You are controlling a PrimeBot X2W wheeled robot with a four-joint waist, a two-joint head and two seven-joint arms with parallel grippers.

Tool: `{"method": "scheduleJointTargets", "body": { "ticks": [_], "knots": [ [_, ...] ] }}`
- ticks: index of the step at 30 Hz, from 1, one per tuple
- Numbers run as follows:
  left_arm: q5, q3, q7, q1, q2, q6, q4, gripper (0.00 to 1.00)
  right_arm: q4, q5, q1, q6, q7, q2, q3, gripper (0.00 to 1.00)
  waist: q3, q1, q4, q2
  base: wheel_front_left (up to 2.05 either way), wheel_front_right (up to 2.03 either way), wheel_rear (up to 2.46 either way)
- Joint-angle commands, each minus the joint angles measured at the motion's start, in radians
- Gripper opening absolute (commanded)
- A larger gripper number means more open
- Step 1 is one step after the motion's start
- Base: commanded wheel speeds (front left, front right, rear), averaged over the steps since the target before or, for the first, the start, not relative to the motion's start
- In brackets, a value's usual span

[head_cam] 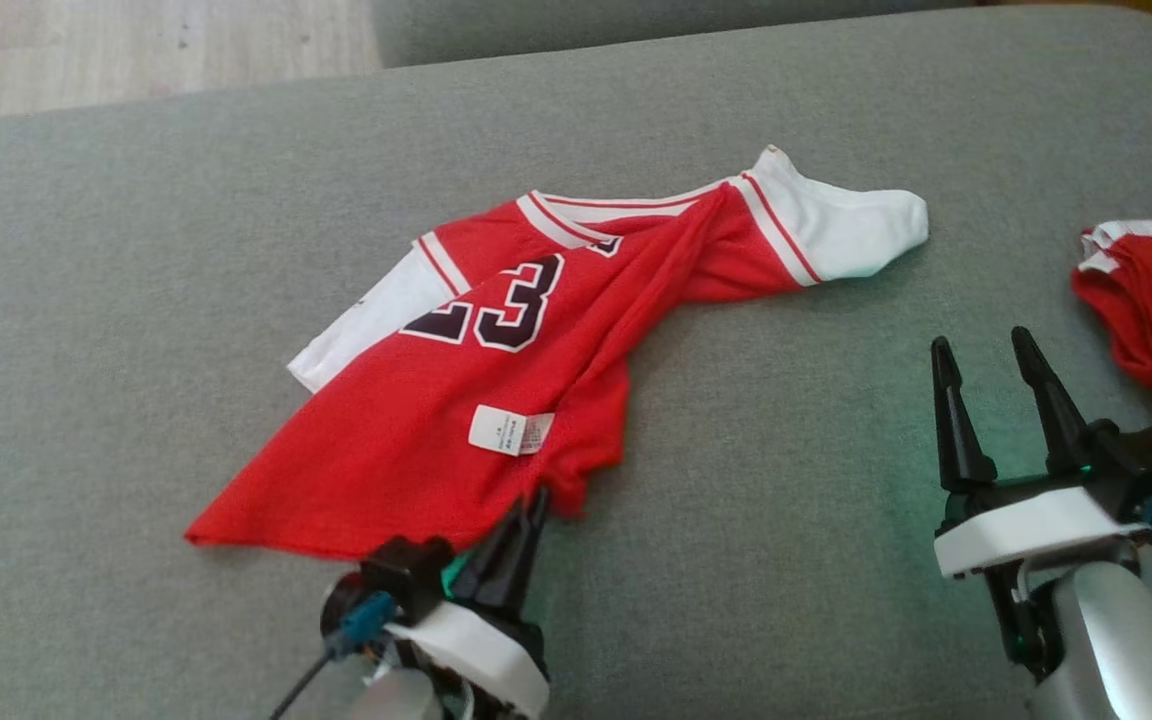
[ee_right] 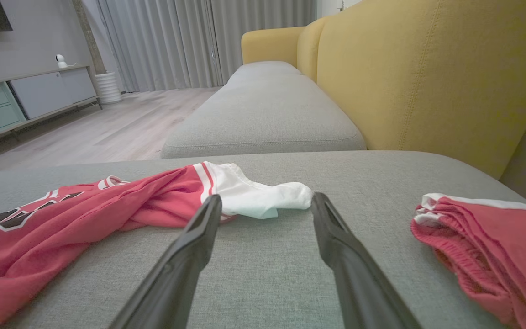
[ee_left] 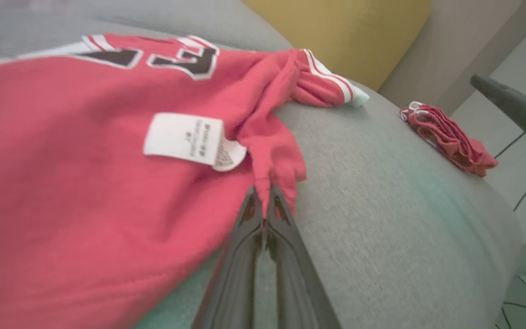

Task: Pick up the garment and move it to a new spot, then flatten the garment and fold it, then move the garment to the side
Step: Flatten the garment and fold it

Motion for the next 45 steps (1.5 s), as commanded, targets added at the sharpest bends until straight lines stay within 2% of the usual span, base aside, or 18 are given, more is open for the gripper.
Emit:
{"method": "scheduleJointTargets", "body": {
  "ticks": [1,6,9,10,16,20,22,23,29,32,38,45],
  "knots": [
    [0.03,0.058,-0.01,-0.029,0.0,0.006,-0.04,0.0,-0.025,0.009,-0.03,-0.001,-0.004,-0.002,0.014,1.0,-0.014,-0.0001,0.015,0.0,0.0,0.0,0.0],
    [0.176,0.198,-0.01,-0.02,0.022,0.058,-0.113,0.0,-0.011,0.02,-0.01,-0.001,-0.004,0.013,0.0,1.0,-0.063,-0.0001,0.066,0.0,0.0,0.0,0.0],
    [0.262,0.271,-0.01,-0.018,0.078,0.084,-0.166,0.0,-0.002,0.025,0.004,-0.001,-0.004,0.029,-0.003,1.0,-0.103,-0.0001,0.096,0.0,0.0,0.0,0.0],
    [0.262,0.271,-0.01,-0.018,0.078,0.084,-0.166,0.0,-0.002,0.025,0.004,-0.001,-0.004,0.029,-0.003,1.0,-0.103,-0.0001,0.096,0.0,0.0,0.0,0.0],
    [0.384,0.387,-0.01,-0.006,0.211,0.134,-0.278,0.0,0.01,0.031,0.031,-0.001,-0.004,0.059,-0.003,1.0,-0.158,-0.0001,0.133,0.0,0.0,0.0,0.0],
    [0.406,0.435,-0.01,0.063,0.242,0.154,-0.295,0.0,0.017,0.032,0.045,-0.001,-0.004,0.072,0.001,1.0,-0.168,-0.0001,0.14,0.0,0.0,0.0,0.0],
    [0.4,0.441,-0.01,0.103,0.228,0.156,-0.267,0.64,0.023,0.033,0.049,-0.001,-0.004,0.075,0.003,1.0,-0.169,-0.0001,0.141,0.0,0.0,0.0,0.0],
    [0.394,0.444,-0.01,0.124,0.216,0.159,-0.249,1.0,0.028,0.034,0.05,-0.001,-0.004,0.076,0.005,1.0,-0.168,-0.0001,0.142,0.0,0.0,0.0,0.0],
    [0.353,0.496,-0.01,0.221,0.114,0.195,-0.199,1.0,0.07,0.038,0.036,-0.001,-0.004,0.078,0.023,1.0,-0.159,-0.0001,0.157,0.0,0.0,0.0,0.0],
    [0.354,0.505,-0.01,0.25,0.068,0.194,-0.214,1.0,0.106,0.04,0.009,-0.001,-0.004,0.075,0.034,1.0,-0.15,-0.0001,0.177,0.0,0.0,0.0,0.0],
    [0.363,0.509,-0.01,0.244,0.028,0.153,-0.224,1.0,0.241,0.047,-0.102,-0.001,-0.001,0.065,0.061,1.0,-0.117,-0.0001,0.229,0.0,0.0,0.0,0.0],
    [0.377,0.496,-0.01,0.212,0.008,0.113,-0.224,1.0,0.345,0.089,-0.26,-0.001,0.03,0.075,0.175,1.0,-0.074,-0.0001,0.295,0.0,0.0,0.0,0.0]
  ]
}}
